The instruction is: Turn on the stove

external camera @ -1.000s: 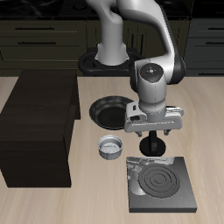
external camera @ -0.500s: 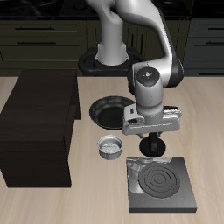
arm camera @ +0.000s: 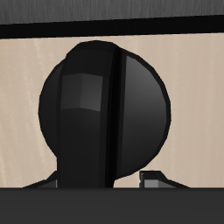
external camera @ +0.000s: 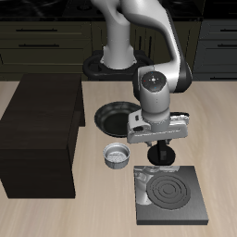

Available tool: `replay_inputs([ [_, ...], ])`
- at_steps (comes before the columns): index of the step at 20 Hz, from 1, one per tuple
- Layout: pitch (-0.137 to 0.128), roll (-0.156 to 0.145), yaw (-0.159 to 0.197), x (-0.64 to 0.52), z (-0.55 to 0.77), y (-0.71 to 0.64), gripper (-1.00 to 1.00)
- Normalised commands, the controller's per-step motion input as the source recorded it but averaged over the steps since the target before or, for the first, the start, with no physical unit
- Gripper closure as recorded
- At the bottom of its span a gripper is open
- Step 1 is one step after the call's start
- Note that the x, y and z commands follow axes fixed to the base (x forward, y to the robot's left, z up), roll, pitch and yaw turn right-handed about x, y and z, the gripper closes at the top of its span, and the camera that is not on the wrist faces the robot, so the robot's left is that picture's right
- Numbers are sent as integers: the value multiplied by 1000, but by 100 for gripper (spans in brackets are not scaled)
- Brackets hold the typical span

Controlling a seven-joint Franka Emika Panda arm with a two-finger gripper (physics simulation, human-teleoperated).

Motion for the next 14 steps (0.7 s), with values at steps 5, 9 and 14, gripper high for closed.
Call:
replay_inputs([
  [5, 10, 23, 132, -27, 75, -94, 100],
  [9, -6, -50, 105, 0, 191, -237, 100],
  [14, 7, -22, 135, -22, 156, -166, 100],
])
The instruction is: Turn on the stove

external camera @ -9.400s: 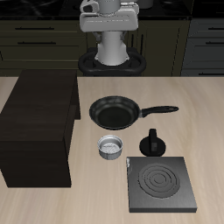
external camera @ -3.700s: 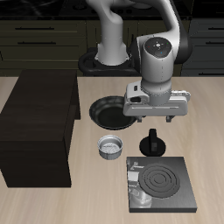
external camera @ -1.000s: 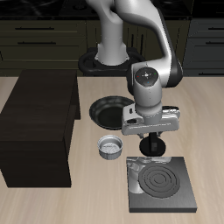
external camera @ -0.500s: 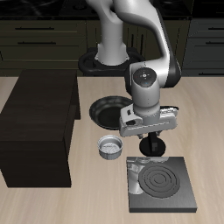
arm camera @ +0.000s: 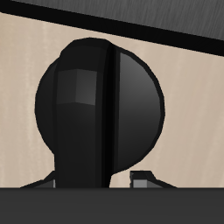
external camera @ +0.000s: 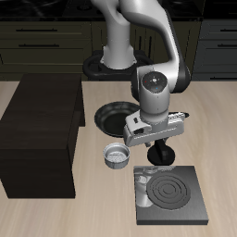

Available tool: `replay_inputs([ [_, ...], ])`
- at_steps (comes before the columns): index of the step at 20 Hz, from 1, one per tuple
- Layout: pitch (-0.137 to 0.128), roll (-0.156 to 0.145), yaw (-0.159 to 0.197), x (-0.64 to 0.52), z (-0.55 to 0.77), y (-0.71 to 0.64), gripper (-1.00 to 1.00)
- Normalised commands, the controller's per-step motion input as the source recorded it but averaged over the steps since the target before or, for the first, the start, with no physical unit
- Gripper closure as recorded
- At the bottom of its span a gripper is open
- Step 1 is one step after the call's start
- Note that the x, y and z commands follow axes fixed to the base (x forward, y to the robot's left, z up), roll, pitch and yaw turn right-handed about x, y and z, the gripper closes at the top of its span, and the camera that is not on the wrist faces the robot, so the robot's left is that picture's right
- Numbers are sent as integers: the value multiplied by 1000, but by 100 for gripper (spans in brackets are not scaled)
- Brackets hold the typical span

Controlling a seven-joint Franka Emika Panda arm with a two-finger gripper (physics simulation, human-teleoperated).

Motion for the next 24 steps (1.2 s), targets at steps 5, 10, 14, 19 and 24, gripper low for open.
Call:
replay_inputs([
  [5, -30, -27, 81, -66, 372, -174, 100],
  [10, -27, -20, 78, -72, 245, -131, 100],
  [14, -40, -16, 73, -68, 292, -143, 100],
  [19, -9, 13, 106, 6, 186, -96, 100],
  [24, -49, -20, 74, 4, 158, -156, 100],
])
